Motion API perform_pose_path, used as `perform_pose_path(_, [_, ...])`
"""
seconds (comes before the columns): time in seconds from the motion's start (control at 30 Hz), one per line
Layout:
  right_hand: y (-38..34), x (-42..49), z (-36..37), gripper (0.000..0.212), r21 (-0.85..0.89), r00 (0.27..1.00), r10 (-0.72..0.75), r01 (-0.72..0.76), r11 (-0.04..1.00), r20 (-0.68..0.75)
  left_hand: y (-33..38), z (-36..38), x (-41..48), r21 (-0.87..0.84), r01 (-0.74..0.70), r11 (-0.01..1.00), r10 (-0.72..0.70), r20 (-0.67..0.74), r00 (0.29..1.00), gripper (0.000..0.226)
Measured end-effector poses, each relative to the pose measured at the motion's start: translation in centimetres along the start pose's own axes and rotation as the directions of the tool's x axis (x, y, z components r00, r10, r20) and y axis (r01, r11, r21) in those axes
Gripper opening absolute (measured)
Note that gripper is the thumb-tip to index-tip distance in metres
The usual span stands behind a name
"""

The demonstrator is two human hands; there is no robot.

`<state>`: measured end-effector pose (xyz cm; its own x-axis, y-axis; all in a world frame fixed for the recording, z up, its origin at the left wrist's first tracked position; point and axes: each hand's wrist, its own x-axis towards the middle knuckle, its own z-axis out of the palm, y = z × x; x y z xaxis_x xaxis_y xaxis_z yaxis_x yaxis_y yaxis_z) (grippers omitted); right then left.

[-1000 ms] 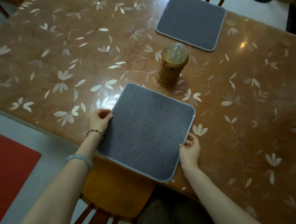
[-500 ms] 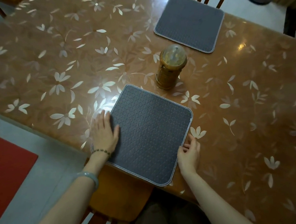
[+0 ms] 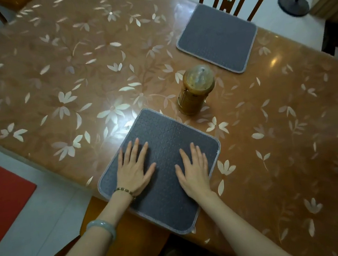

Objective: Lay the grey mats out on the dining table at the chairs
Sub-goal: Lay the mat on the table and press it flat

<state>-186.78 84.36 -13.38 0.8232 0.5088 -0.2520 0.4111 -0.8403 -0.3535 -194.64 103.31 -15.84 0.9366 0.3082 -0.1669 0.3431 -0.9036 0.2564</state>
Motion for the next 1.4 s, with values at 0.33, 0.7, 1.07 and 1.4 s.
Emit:
perform_pose_path(0.33, [-4.7, 14.8, -0.2, 0.058, -0.183, 0.943, -0.308, 0.327, 0.927, 0.124, 1.0, 0.2, 10.0, 0.085, 0.101, 0.991, -0.101, -0.003, 0.995, 0.061])
perform_pose_path(0.7, [-2.8, 14.2, 0.1, 0.058, -0.184, 0.947, -0.255, 0.291, 0.939, 0.194, 0.3, 0.1, 8.6, -0.015, 0.176, 0.984, -0.175, 0.046, 0.984, 0.068])
perform_pose_path(1.07, [6.2, 8.1, -0.1, 0.062, -0.264, 0.982, -0.146, 0.174, 0.949, 0.123, -3.9, 1.7, -1.9, 0.036, 0.330, 0.943, -0.330, -0.009, 0.944, 0.077])
perform_pose_path(1.4, [9.7, 4.7, -1.7, 0.065, -0.199, 0.993, -0.027, 0.049, 0.979, 0.112, -0.6, 1.9, -6.2, -0.058, 0.490, 0.870, -0.490, 0.002, 0.872, 0.083])
